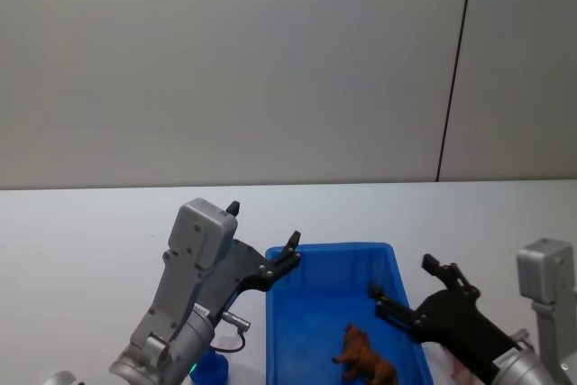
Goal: Pick up the two dolls from the table and place them into the box.
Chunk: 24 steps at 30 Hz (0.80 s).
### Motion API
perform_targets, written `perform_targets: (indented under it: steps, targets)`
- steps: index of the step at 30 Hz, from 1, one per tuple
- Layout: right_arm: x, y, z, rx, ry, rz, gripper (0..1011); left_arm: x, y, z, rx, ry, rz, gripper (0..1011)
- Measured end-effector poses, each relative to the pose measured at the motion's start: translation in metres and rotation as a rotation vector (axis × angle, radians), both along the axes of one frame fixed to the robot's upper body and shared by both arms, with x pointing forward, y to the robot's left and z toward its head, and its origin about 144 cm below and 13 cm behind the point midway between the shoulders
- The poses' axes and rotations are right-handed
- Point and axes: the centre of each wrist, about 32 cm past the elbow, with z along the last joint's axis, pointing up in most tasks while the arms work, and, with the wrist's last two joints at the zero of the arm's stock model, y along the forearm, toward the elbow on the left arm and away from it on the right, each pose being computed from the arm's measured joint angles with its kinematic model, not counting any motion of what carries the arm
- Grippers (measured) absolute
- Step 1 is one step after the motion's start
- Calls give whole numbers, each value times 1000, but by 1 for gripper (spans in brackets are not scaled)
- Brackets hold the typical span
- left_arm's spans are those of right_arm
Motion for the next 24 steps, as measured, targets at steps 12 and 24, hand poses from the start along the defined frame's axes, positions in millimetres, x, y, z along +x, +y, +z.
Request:
perform_targets:
  steps: [12,24]
  targets:
    - [-17,-10,0,-19,6,-140,1000,0,0,0,0,0,0,1001]
    - [-30,-19,-9,-38,76,-248,1001,0,0,0,0,0,0,1002]
